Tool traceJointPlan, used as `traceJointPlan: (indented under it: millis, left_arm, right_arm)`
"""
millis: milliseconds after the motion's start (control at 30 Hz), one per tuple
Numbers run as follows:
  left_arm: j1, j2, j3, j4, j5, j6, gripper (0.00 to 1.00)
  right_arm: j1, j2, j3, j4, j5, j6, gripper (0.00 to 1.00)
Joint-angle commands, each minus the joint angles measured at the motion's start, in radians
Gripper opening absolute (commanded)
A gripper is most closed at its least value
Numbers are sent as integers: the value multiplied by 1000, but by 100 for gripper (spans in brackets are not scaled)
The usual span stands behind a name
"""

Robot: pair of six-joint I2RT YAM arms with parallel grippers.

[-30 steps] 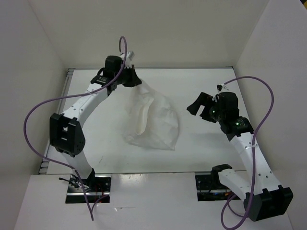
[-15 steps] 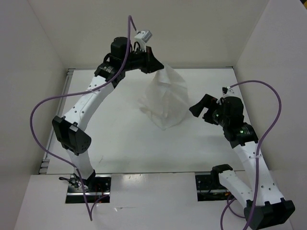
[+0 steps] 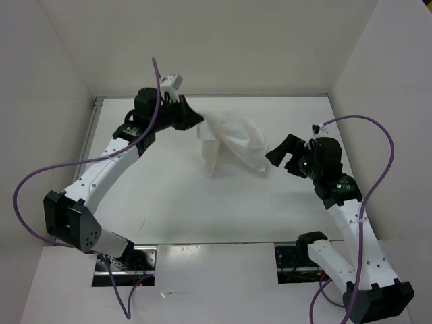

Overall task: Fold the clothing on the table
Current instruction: Move the skirt to the center of the board

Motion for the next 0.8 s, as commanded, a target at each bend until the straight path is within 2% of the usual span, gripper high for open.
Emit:
traceJointPlan:
  millis: [0,200,333,367,467,500,567,633,700,767]
  left_arm:
    - [42,-16,-271,56,-89,-106,0]
    - [54,-16,-366,-30,-202,-97,0]
    - [54,-25,-347,-30,-177,-75,0]
    - [54,1,-333,-19,-120,-58,0]
    - [6,97,-208,-28,12,-3,0]
    - [-14,133,-160,-38,153,11,0]
    - [-85,218,-2,-38,266,11,0]
    - [-149,245,99,-27,290,11,0]
    - [-150,245,200,-15,259,11,0]
    - [-134,221,237,-15,245,2,0]
  right_arm:
    - [-9,-7,-3,25,-6,-6,100]
    - [-9,42,-3,45,-44,-28,100]
    - [-9,85,7,56,-69,-37,100]
    - [-9,85,7,56,-69,-46,100]
    - [-9,96,17,65,-69,-46,100]
    - [-9,105,17,65,-69,-55,100]
    - [-9,105,17,65,-69,-55,100]
    - [-9,114,17,65,-69,-65,100]
    - [-9,123,17,65,-69,-65,100]
    - [-9,123,17,65,-69,-65,100]
